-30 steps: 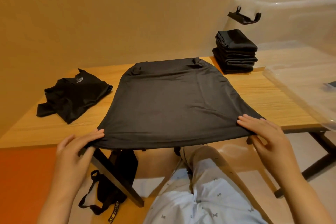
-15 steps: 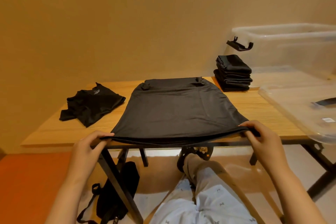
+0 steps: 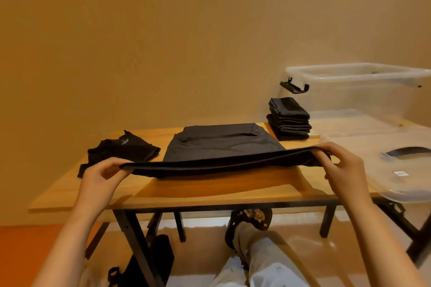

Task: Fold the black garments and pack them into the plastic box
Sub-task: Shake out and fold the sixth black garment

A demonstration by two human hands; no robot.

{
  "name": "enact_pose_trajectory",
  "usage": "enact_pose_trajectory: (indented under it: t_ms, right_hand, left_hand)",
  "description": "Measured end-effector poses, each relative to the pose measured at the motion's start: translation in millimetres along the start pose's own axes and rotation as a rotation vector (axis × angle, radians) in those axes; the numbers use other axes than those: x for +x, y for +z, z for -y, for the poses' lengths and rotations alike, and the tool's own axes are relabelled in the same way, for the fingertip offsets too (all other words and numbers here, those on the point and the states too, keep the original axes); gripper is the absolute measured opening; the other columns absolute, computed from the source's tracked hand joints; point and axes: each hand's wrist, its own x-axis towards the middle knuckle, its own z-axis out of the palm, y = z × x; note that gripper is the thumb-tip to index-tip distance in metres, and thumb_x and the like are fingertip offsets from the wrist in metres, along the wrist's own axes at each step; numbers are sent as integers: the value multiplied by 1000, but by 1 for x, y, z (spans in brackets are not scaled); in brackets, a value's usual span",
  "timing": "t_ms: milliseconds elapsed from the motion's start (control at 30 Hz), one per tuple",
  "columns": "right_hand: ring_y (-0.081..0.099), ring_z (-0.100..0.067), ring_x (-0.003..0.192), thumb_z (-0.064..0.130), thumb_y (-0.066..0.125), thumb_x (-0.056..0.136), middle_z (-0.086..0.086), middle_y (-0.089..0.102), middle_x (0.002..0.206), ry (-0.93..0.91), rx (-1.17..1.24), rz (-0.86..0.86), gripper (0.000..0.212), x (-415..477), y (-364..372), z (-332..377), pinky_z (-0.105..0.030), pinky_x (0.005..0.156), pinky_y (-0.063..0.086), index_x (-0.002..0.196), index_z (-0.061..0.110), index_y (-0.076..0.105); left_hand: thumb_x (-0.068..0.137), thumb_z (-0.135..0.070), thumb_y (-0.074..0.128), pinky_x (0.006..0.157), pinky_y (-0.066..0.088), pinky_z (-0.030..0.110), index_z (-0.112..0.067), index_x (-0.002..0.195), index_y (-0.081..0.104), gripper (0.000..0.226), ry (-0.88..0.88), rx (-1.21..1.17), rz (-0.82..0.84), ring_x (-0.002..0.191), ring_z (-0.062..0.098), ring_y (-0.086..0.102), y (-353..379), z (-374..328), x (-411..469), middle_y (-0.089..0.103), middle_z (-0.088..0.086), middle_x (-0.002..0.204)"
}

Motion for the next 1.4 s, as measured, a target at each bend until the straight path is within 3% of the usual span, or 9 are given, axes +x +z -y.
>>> enact_pose_trajectory:
  t_ms: [200, 367, 533, 700, 800, 1033, 1200, 1300, 1400]
  right_hand:
    - [62, 4, 86, 4, 60, 91, 2, 67, 94, -22, 27, -14, 22, 42, 2, 11, -7, 77, 49, 106, 20, 66]
    - [61, 2, 81, 5, 60, 92, 0, 66, 88, -81, 33, -100, 19, 95, -8, 40, -2, 71, 45, 102, 20, 66]
    - [59, -6, 80, 7, 59, 93, 1, 65, 88, -190, 4, -270, 14, 145, -19, 75, -2, 71, 43, 101, 9, 70]
    - [60, -14, 83, 14, 58, 94, -1, 68, 91, -199, -53, -319, 16, 155, -24, 84, -8, 63, 43, 103, 11, 72]
    - [58, -3, 77, 13, 58, 95, -1, 67, 90, -221, -36, -339, 16, 148, -35, 88, -1, 67, 40, 104, 10, 71]
    - [61, 1, 82, 10, 57, 95, 8, 65, 90, -224, 219, -361, 16, 157, -42, 109, -8, 73, 48, 105, 18, 68]
    - [62, -4, 87, 12, 63, 91, 7, 68, 89, -19, 203, -137, 10, 175, -9, 80, -19, 74, 50, 94, 19, 70]
    - [64, -9, 89, 14, 66, 89, 4, 69, 89, 136, 119, 204, 8, 179, 24, 42, -26, 77, 53, 87, 19, 72]
    - [66, -11, 85, 17, 67, 89, 4, 70, 86, 216, -18, 507, 9, 182, 60, 14, -21, 70, 53, 83, 21, 72]
  left_hand:
    - [94, -5, 57, 75, 47, 26, -19, 92, 69, 18, -43, -190, -99, 91, 19, 65, 11, -10, 33, 70, 1, 96]
    - [95, -9, 59, 72, 52, 31, -20, 87, 69, 17, -20, -269, -126, 74, 21, 63, 7, -45, 79, 70, 2, 89]
    - [96, -9, 57, 54, 55, 18, -14, 92, 68, 13, 79, -294, -76, 80, 13, 64, -8, -99, 118, 69, 1, 90]
    - [97, -9, 54, 54, 54, 19, -10, 91, 66, 13, 130, -405, -69, 80, 12, 65, -14, -120, 122, 69, 2, 87]
    - [97, -5, 51, 49, 48, 18, -13, 86, 64, 19, 180, -483, -138, 77, 14, 61, -23, -124, 119, 65, 1, 84]
    - [100, -10, 49, 48, 50, 15, -16, 89, 63, 19, 216, -620, -120, 66, 3, 65, -32, -152, 123, 68, -7, 77]
    - [97, -13, 57, 46, 51, 18, -9, 98, 67, 11, -33, -368, 41, 71, 16, 64, -8, -117, 149, 68, 8, 91]
    - [95, -8, 57, 45, 50, 19, -4, 91, 66, 10, -293, -187, 310, 57, 12, 61, 15, -71, 155, 66, 9, 79]
    - [96, -7, 57, 56, 56, 25, -3, 91, 64, 9, -516, -90, 470, 72, 18, 62, 38, -36, 166, 64, 10, 85]
